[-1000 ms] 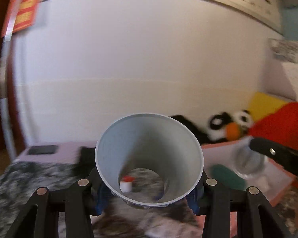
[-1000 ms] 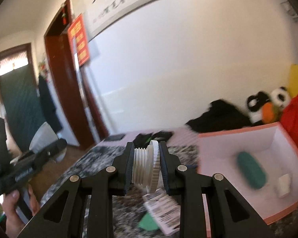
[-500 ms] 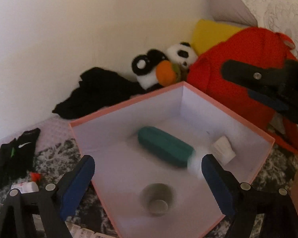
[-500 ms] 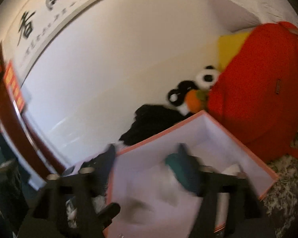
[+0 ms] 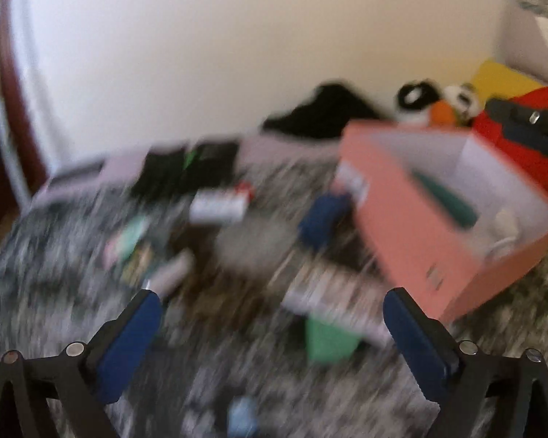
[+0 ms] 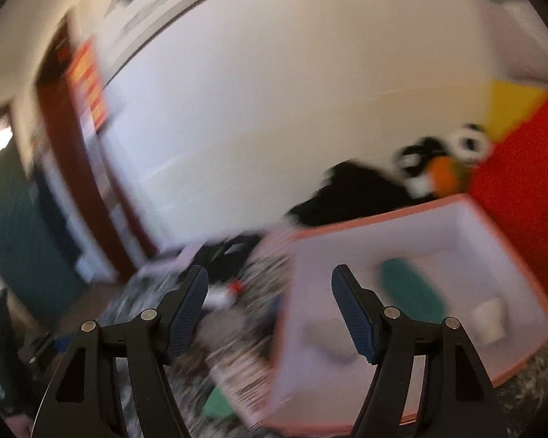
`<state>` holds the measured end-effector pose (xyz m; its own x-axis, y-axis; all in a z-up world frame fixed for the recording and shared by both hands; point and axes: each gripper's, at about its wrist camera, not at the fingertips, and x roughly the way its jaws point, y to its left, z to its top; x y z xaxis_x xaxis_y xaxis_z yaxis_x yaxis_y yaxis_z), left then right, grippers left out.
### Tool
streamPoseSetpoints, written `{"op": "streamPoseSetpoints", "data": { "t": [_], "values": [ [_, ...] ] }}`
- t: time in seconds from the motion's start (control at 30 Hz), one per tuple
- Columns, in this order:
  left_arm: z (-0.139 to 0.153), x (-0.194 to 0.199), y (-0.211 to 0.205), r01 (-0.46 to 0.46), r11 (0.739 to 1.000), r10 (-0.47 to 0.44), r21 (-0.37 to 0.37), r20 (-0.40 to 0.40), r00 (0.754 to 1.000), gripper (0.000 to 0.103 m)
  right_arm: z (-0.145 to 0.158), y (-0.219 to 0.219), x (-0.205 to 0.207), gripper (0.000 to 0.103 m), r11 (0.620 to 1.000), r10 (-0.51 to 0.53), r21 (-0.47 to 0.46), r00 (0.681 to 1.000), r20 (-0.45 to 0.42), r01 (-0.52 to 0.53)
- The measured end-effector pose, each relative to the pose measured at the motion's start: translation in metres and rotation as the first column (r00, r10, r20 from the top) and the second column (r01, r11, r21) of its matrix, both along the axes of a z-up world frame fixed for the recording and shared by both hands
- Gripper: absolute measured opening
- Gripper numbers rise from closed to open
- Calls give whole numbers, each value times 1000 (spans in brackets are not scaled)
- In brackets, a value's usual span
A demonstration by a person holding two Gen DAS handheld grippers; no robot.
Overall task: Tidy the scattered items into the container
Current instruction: 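Grasp the small dark bottle with the left tool while the right tool grasps the green tape measure, then carry the bottle and green tape measure over the pink box and release both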
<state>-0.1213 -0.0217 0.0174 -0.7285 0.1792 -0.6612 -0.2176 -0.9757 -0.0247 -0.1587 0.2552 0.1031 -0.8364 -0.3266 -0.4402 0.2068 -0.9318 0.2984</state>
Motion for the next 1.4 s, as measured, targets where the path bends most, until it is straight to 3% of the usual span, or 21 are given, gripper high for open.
{"op": "streamPoseSetpoints", "data": {
  "t": [0.07,0.13,0.2,0.27,0.3,0.4,0.47,0.5,0.53,0.8,0.87,0.9,0.93,0.97,1.0,1.13,1.23,1.4],
  "values": [
    [-34,5,-19,-42,999,40,19,80,996,101,-16,-35,0,74,996,85,10,994,61,-86],
    [-57,4,-19,-51,998,47,30,134,990,100,-42,-66,1,74,988,154,-48,973,174,-148],
    [-79,5,-20,-55,998,47,40,184,982,96,-79,-81,2,74,974,204,-160,925,321,-159],
    [-90,10,-16,-37,999,32,23,184,982,92,-121,-93,5,74,967,221,-216,865,450,-134],
    [-96,12,-14,-28,1000,25,14,184,983,91,-137,-99,8,74,970,213,-212,844,493,-121],
    [-112,13,-11,-8,1000,7,7,202,979,89,-166,-110,7,74,992,123,-96,831,543,-84],
    [-129,8,-12,-10,1000,9,-1,248,969,81,-181,-114,3,74,997,69,-26,822,566,-67],
    [-139,4,-12,0,1000,2,-5,288,958,69,-188,-114,-1,74,998,54,-10,809,585,-60],
    [-144,2,-12,6,1000,-3,-10,303,953,65,-196,-113,-3,74,999,46,-5,794,606,-54],
    [-142,-12,-12,18,1000,-18,4,270,963,65,-216,-129,-38,87,992,-45,127,851,523,-25],
    [-142,-16,-10,9,1000,-8,-1,268,964,57,-217,-137,-43,88,983,-63,179,866,496,-32],
    [-141,-18,-10,5,1000,-4,-4,267,964,43,-217,-140,-44,87,977,-72,209,872,484,-36],
    [-140,-20,-8,5,1000,-3,-8,271,963,26,-218,-144,-46,79,970,-80,238,878,473,-39],
    [-139,-22,-8,-1,1000,2,-3,284,959,24,-217,-147,-47,65,962,-85,268,886,456,-46],
    [-137,-23,-8,-9,1000,7,3,296,955,24,-216,-147,-48,65,962,-79,267,889,451,-50],
    [-121,-21,-14,-56,998,42,38,296,954,24,-212,-140,-50,65,982,-35,181,883,468,-57],
    [-101,-11,-19,-67,997,54,48,236,970,24,-204,-133,-50,64,996,48,37,868,494,-77],
    [-74,2,-33,-79,994,68,72,152,986,24,-183,-134,-42,64,982,183,-133,861,475,-136]
  ]
}}
